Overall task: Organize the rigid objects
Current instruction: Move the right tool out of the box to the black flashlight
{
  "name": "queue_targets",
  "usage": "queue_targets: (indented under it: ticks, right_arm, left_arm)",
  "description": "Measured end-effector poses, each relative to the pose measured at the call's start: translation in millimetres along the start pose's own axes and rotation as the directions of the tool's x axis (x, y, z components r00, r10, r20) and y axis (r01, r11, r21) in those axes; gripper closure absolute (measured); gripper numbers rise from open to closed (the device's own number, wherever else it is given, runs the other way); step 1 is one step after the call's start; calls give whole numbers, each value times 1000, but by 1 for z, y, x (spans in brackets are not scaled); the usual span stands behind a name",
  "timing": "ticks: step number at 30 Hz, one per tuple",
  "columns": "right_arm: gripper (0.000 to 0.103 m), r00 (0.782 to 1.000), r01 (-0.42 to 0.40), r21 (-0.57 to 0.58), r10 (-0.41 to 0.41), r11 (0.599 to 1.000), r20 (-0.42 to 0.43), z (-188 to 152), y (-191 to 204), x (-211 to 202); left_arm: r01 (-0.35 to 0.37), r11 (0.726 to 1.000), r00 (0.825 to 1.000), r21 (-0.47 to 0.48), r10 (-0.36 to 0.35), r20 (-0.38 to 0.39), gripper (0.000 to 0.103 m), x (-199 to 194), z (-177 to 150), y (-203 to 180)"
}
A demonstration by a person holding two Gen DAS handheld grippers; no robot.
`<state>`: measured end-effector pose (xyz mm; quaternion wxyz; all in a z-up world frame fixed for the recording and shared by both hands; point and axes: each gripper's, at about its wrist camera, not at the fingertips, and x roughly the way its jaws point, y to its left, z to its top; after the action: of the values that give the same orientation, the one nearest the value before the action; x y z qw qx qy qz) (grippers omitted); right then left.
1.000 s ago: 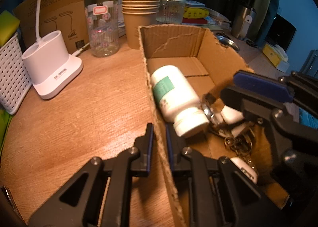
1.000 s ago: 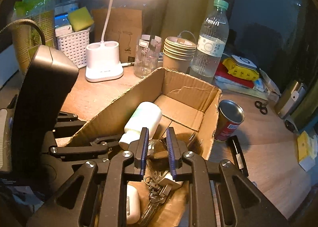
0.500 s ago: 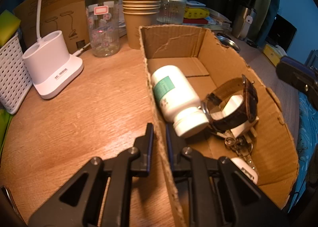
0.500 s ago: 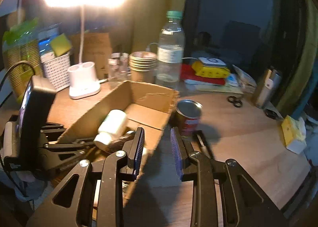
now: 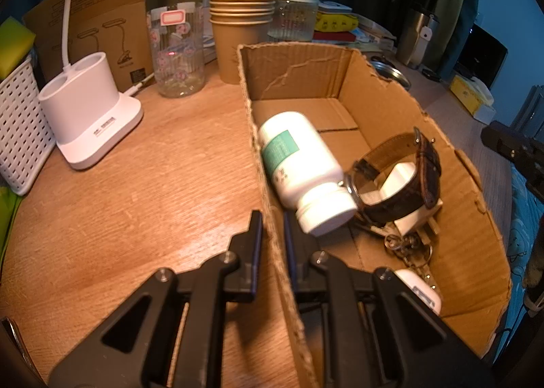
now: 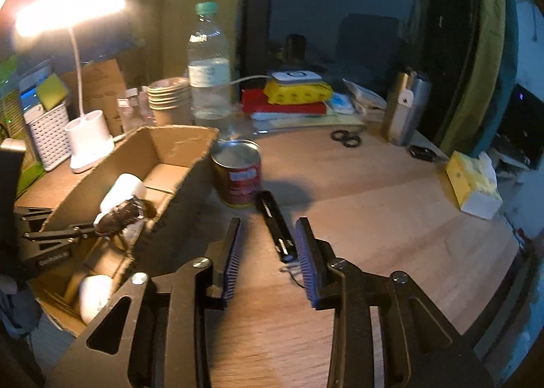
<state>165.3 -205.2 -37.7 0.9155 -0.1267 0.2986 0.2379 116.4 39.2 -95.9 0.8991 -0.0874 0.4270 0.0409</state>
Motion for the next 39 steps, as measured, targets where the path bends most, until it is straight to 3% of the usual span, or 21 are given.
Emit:
queue_targets:
  ticks: [21, 39]
  right_arm:
    - [63, 993, -29, -13, 27, 999, -118, -3, -9, 66]
    - [63, 986, 14, -40, -21, 999, -164, -3, -5, 82]
  left_arm:
    - [0, 1000, 1000, 0, 0, 0, 90, 0, 0, 0]
    - [-28, 999, 1000, -30, 28, 7, 89, -2, -3, -2]
